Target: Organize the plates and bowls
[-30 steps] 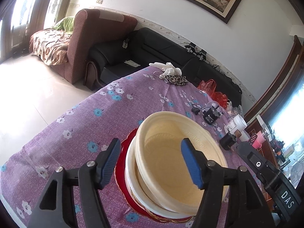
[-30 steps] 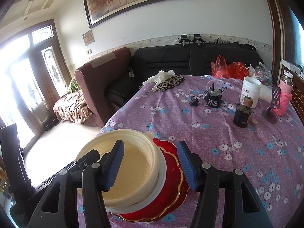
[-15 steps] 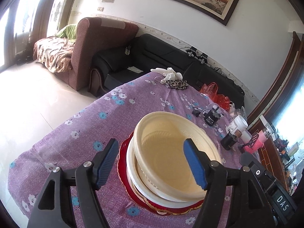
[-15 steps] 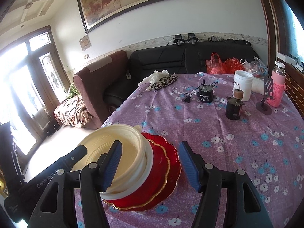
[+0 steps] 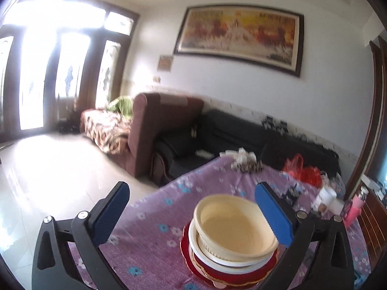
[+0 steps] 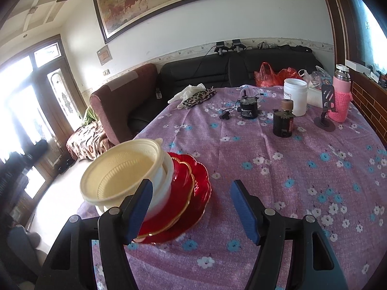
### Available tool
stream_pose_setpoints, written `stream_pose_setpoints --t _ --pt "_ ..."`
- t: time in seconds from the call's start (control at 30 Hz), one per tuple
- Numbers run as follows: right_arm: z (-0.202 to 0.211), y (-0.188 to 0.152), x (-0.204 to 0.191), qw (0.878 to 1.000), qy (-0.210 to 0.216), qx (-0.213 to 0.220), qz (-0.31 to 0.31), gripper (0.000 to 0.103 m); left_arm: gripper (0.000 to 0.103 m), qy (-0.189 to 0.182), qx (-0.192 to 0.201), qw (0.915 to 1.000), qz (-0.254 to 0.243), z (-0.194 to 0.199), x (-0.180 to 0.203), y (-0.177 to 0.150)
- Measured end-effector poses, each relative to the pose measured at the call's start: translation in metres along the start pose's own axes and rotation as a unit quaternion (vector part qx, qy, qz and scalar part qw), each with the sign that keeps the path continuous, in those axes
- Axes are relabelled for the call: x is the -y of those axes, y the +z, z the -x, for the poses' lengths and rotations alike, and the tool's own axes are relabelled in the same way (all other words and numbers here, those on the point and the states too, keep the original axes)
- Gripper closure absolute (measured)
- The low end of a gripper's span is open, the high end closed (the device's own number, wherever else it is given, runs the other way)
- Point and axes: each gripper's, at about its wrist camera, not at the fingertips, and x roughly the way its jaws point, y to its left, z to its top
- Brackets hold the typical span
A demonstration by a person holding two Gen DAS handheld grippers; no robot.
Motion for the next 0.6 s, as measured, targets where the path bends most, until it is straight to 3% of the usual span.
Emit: stream_pose_setpoints --t 0.1,0.6 --pt "0.008 -0.01 -0.001 1.0 -0.002 0.005 0.01 0.031 0.0 -0.001 0.024 0.9997 0.004 0.018 -0.001 0.005" --pt "0.049 -0.048 0.005 0.999 -0.003 0.038 0.025 0.023 0.0 -0.018 0.005 0.9992 -0.036 0.048 0.021 -0.003"
